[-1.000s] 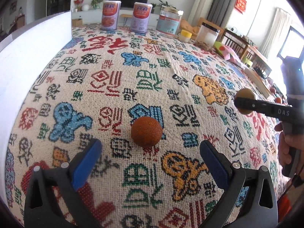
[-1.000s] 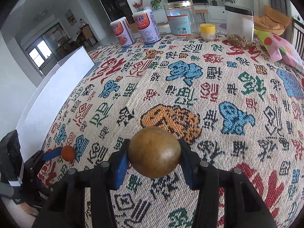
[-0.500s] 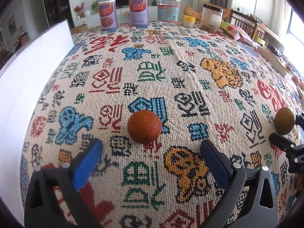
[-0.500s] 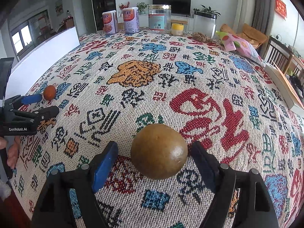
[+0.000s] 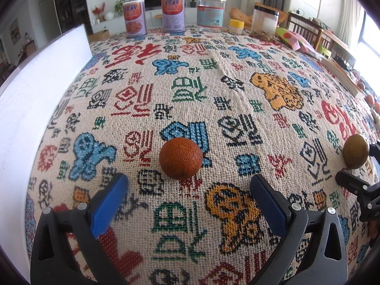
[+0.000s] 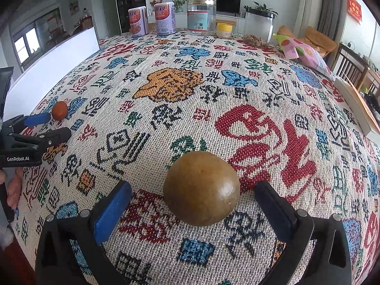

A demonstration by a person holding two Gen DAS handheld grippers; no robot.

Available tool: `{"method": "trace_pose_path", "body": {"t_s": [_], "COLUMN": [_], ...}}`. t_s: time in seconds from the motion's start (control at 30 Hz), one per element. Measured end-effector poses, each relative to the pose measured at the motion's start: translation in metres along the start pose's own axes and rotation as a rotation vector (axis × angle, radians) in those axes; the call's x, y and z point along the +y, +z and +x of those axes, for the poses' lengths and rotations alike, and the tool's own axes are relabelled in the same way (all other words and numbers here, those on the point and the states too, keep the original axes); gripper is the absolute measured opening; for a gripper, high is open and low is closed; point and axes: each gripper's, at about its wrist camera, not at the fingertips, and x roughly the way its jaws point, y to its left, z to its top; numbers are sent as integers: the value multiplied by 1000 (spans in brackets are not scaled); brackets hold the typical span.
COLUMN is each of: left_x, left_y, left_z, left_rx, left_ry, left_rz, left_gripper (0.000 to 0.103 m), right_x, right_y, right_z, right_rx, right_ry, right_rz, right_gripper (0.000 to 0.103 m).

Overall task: Organize fruits
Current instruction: 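Lift the orange and round brown fruit off the cloth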

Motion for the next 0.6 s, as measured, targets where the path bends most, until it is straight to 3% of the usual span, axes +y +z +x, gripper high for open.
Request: {"method": "trace_pose_path", "body": {"t_s": [0.6], "left_x": [0], "left_y": [0], "left_z": [0], "left_rx": [0], "left_ry": [-1], "left_rz": [0], "left_gripper": [103], "right_x": [0], "right_y": [1], "right_z": [0], "right_rx": [2], "right_ry": [-8], "right_rz": [-2], "right_gripper": [103]}}
